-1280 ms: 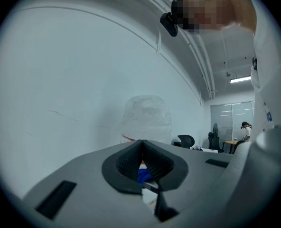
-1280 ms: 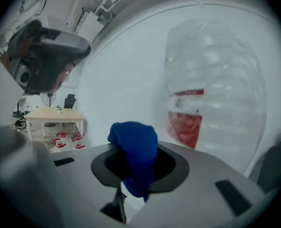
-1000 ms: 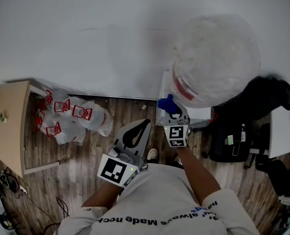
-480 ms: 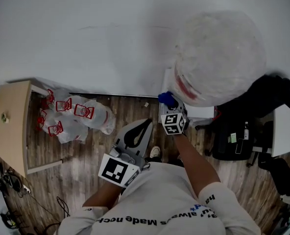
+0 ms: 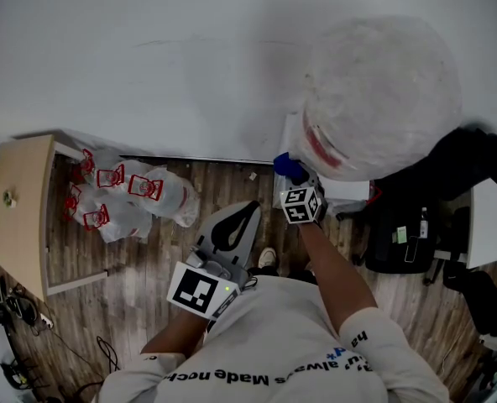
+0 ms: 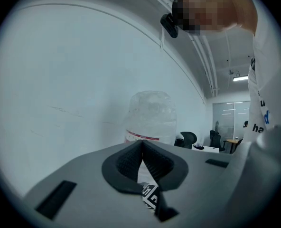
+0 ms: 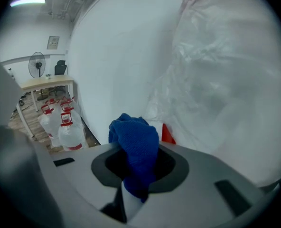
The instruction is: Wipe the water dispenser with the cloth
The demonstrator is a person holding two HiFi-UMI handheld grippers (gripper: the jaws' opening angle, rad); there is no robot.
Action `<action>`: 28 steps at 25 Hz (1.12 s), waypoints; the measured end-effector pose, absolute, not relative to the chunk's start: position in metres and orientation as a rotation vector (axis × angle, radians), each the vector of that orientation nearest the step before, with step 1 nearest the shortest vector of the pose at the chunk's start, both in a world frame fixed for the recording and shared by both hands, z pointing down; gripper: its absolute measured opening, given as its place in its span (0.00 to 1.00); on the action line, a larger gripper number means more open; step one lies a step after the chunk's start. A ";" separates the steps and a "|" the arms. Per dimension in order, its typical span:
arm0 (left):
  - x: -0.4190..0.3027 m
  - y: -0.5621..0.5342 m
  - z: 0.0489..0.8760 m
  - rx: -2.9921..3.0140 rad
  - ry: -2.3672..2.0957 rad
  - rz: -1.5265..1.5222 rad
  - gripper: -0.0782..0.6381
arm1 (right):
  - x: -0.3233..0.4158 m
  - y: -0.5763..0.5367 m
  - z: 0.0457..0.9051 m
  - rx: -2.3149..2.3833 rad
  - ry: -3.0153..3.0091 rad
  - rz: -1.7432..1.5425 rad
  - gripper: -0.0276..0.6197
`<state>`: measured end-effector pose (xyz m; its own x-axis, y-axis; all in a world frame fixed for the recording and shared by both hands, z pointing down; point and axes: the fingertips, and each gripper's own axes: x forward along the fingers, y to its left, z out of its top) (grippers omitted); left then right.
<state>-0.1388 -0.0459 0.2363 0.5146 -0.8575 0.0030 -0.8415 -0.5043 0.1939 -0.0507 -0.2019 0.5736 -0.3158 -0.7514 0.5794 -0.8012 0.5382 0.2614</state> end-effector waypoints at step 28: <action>-0.131 -0.022 0.230 2.604 -1.455 -0.157 0.14 | -0.047 -0.164 0.584 1.186 -2.091 0.165 0.18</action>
